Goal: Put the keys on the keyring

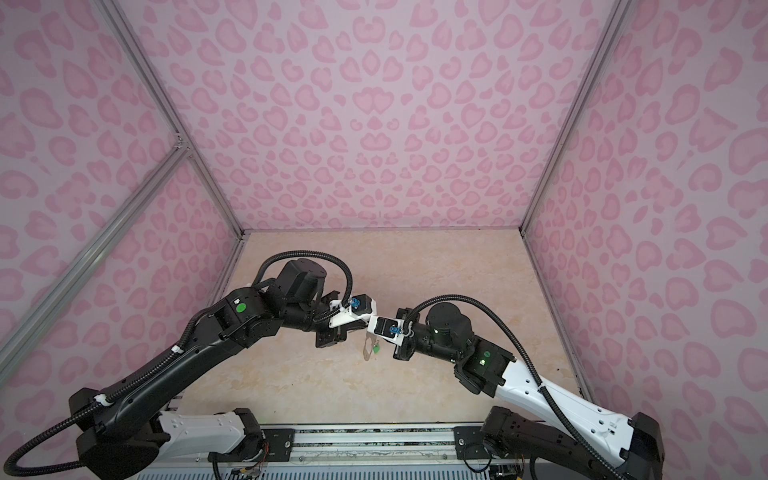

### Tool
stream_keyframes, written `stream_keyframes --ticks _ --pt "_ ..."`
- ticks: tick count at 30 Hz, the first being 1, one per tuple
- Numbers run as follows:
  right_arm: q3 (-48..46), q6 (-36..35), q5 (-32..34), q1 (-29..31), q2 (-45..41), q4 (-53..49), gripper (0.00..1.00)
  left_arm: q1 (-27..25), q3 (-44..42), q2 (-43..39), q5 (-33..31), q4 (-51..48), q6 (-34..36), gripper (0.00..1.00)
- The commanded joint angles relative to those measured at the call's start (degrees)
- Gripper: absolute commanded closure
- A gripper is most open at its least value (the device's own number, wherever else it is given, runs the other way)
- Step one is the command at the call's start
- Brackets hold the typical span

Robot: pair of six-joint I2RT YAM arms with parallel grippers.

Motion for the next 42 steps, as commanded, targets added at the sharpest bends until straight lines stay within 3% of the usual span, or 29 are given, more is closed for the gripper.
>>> stream_keyframes --ticks 1,2,4,6,11,27,42 --pt "-0.2 -0.6 1.5 0.4 -0.1 -0.5 0.98 -0.1 0.7 0.1 2.4 0.9 1.0 0.97" --pt "-0.2 -0.6 1.5 0.5 -0.1 -0.7 1.00 -0.1 0.5 0.2 1.9 0.9 1.0 0.95" --pt "-0.4 -0.6 1.7 0.5 -0.4 -0.6 1.00 0.0 -0.5 -0.4 -0.4 2.3 -0.3 0.77" --pt "-0.8 -0.1 1.8 0.4 -0.8 0.2 1.00 0.3 -2.4 -1.8 -2.1 4.7 -1.7 0.67" --pt "-2.8 0.9 1.9 0.4 -2.2 4.0 1.00 1.8 -8.1 -4.9 -2.4 9.7 -4.6 0.61" --pt "-5.8 5.2 2.8 0.4 -4.1 11.9 1.00 2.0 -17.8 -9.6 2.2 22.7 -13.1 0.60" --pt "-6.6 7.3 4.6 0.4 -4.3 13.7 1.00 1.5 -18.5 -7.8 3.5 25.3 -14.8 0.62"
